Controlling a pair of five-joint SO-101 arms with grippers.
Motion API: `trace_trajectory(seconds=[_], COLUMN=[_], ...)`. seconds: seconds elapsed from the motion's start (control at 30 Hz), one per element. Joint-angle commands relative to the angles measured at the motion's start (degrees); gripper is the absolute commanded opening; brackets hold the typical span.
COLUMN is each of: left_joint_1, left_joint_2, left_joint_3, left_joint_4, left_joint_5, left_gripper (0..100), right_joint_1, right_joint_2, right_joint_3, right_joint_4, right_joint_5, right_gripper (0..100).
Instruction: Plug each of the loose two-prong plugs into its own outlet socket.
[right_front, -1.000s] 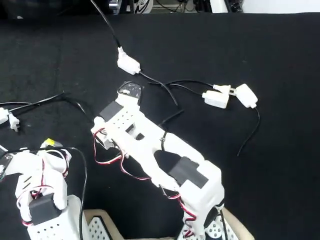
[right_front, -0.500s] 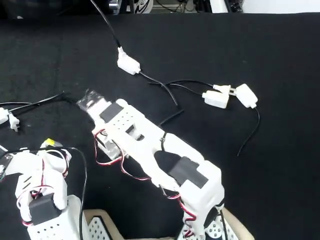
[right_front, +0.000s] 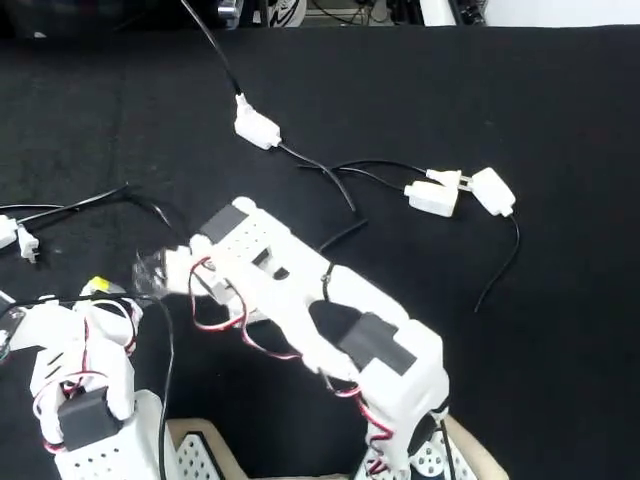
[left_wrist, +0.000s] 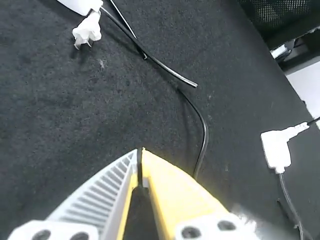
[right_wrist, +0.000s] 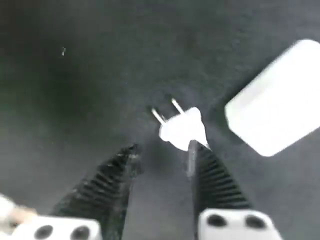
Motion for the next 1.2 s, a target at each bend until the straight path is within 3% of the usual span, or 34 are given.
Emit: trace_trajectory(seconds=[0.0, 0.27, 0.57, 0.97, 1.17], left_joint_1=[-0.6, -0.6, -0.6, -1.6, -7.9], left_joint_2=[-0.2, -0.2, -0.2, -0.2, -0.2], left_joint_3=[-0.8, -0.8, -0.8, -1.1, -2.6], left_joint_4=[-0.3, -0.3, -0.3, -0.2, 0.3], left_joint_5=[-0.4, -0.4, -0.4, -0.6, -0.4], left_gripper=[3, 3, 3, 3, 3], right_joint_1=[-0.5, 3.1, 4.0, 3.8, 3.8], right_joint_2=[-0.6, -0.5, -0.4, -0.4, 1.6], right_joint_3=[-0.4, -0.2, 2.2, 8.7, 8.3], right_joint_4=[2.6, -3.5, -11.3, -11.9, -11.9], right_joint_5=[15.0, 26.5, 26.5, 26.5, 26.5], right_gripper=[14.9, 14.8, 14.8, 14.8, 14.7])
